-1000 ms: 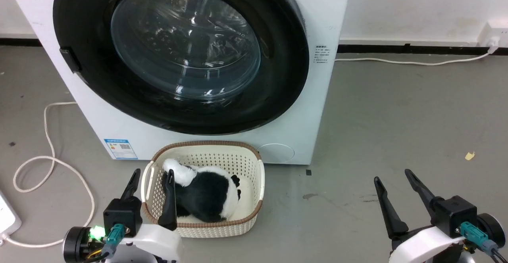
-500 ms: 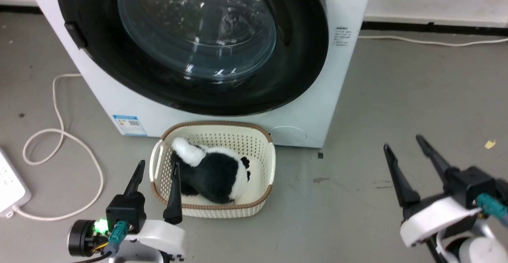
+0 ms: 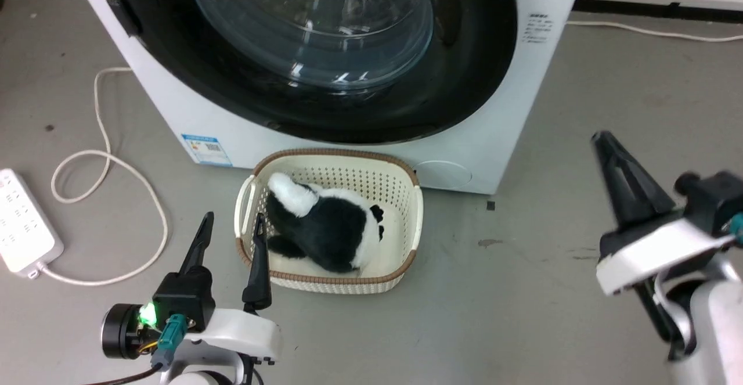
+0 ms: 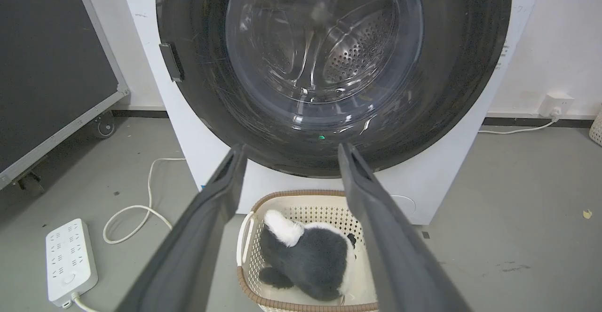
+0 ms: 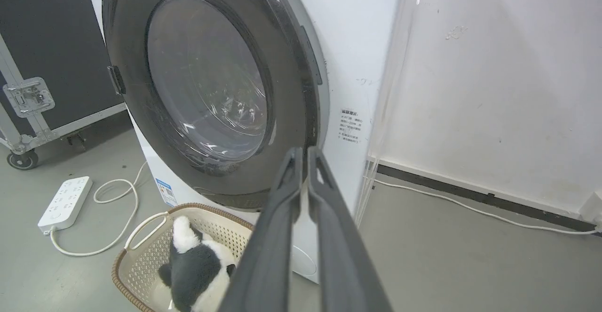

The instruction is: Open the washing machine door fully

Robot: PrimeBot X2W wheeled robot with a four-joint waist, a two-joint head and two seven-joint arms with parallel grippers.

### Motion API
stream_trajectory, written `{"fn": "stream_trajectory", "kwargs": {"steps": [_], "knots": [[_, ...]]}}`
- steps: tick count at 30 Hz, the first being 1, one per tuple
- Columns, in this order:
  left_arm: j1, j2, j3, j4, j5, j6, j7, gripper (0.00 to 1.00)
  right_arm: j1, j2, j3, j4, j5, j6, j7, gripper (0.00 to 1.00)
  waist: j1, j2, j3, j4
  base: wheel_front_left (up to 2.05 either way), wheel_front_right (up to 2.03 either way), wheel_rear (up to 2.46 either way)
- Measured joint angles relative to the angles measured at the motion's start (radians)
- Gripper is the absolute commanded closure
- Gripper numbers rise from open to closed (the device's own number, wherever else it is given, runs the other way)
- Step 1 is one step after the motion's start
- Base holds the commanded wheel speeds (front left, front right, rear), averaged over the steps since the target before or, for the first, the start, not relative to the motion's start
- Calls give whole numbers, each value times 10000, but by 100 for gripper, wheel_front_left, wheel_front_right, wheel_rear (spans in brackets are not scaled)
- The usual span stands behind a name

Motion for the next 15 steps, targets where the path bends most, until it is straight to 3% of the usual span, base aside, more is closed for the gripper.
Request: {"fn": "stream_trajectory", "kwargs": {"steps": [7,15], "knots": [[-200,0,-165,-104,-107,113,-140,0,-1004,-50,-301,439,869,0,376,100,0,0,380,225,0,0,0],[-416,0,-332,-232,-263,314,-316,0,-2617,242,-1363,1521,2491,-4,1407,100,0,0,961,551,0,0,0]]}}
